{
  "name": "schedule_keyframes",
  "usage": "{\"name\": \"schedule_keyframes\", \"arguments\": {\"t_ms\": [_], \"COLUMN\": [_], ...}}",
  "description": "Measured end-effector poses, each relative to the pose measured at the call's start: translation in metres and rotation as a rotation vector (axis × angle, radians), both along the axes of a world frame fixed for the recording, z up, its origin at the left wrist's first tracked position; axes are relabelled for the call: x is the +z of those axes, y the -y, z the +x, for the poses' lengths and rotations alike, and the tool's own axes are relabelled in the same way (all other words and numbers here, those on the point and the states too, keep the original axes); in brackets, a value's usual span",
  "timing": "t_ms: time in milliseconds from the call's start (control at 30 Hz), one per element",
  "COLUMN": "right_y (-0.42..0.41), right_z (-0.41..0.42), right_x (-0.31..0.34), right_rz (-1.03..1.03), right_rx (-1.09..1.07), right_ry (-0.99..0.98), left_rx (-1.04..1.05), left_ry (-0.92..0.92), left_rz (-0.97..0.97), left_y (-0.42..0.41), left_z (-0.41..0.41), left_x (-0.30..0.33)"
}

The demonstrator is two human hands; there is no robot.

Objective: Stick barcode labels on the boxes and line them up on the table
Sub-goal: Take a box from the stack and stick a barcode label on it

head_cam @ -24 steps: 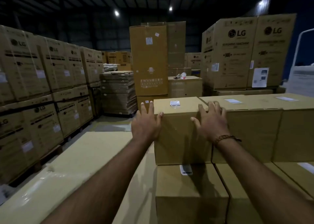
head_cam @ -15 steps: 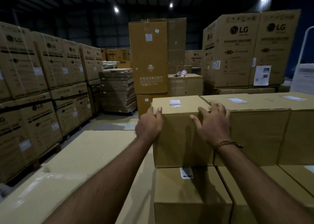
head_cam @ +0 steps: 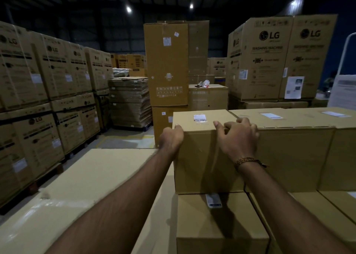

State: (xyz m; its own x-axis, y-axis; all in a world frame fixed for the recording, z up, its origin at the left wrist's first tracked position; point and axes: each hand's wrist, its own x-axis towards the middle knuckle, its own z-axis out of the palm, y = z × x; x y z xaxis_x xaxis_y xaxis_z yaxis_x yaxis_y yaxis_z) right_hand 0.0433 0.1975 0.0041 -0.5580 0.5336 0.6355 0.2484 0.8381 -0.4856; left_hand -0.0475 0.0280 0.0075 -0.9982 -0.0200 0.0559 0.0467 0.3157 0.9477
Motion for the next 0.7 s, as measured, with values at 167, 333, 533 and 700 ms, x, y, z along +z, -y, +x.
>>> {"name": "schedule_keyframes", "arguments": {"t_ms": [167, 333, 533, 700], "right_y": [0.009, 0.021, 0.045, 0.085], "right_z": [-0.004, 0.004, 0.019, 0.029], "right_x": [0.002, 0.012, 0.033, 0.049], "right_rz": [-0.096, -0.164, -0.197, -0.201], "right_rx": [0.05, 0.088, 0.15, 0.238], "right_ry": [-0.119, -0.221, -0.286, -0.279], "left_rx": [-0.005, 0.042, 0.089, 0.185], "left_ry": [0.031, -0.044, -0.159, -0.22], "left_rz": [0.03, 0.034, 0.093, 0.069], "left_y": [0.006, 0.022, 0.053, 0.1], "left_z": [0.005, 0.012, 0.029, 0.047], "left_x": [0.008, 0.021, 0.035, 0.039]}}
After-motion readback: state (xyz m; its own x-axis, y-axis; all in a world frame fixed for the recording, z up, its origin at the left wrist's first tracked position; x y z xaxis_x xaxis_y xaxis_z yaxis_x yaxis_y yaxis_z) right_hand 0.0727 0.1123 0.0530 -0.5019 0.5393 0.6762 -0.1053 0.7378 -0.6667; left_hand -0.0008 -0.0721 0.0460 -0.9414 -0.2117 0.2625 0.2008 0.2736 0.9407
